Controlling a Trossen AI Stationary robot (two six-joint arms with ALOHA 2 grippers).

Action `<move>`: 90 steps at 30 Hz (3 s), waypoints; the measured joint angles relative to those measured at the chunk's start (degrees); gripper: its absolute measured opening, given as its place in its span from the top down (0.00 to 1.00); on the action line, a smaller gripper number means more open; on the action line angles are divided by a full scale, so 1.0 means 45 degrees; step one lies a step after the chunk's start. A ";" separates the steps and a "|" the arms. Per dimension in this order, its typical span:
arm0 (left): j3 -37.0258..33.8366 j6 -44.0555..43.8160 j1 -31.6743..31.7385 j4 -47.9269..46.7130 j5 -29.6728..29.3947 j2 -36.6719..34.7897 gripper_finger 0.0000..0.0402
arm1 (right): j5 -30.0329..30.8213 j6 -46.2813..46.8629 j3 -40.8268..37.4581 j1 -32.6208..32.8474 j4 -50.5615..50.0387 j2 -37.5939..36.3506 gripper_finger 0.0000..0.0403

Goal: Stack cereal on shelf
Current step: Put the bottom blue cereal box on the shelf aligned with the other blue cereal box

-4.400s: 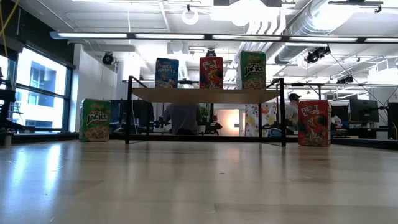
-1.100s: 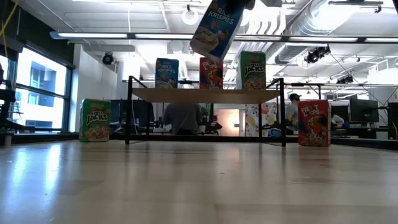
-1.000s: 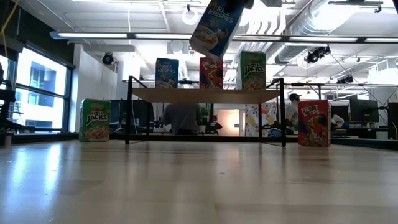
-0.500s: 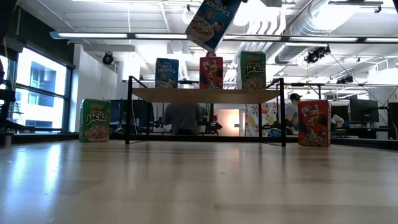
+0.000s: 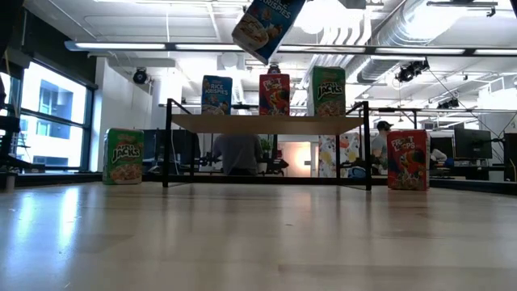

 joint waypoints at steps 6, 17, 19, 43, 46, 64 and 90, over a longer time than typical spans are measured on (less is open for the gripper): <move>0.0000 -0.0126 0.0000 0.0000 0.0000 -0.0005 0.46 | -0.0099 -0.0276 0.0005 0.0079 0.0243 0.0000 0.70; 0.0000 -0.0157 -0.0005 -0.0005 0.0066 -0.0005 0.46 | -0.0136 -0.0871 0.0015 0.0231 0.0592 0.0000 0.70; 0.0000 -0.0155 -0.0008 0.0041 0.0061 -0.0012 0.46 | -0.0117 -0.0903 0.0015 0.0253 0.0802 -0.0003 0.70; 0.0000 0.0219 0.0010 0.0126 0.0044 0.0024 0.63 | -0.0061 -0.0767 0.0015 0.0253 0.1001 -0.0002 0.71; 0.0000 0.0214 0.0010 0.0140 0.0053 0.0024 0.63 | -0.0150 -0.0820 0.0015 0.0253 0.0963 0.0000 0.71; 0.0000 0.0185 0.0026 0.0266 0.0097 0.0024 0.63 | -0.0010 -0.0661 0.0000 0.0253 0.0948 -0.0065 0.51; -0.0011 -0.0042 0.2252 0.0651 0.0873 -0.2891 0.63 | 0.0355 0.0447 0.0000 -0.1182 0.1715 -0.3293 0.46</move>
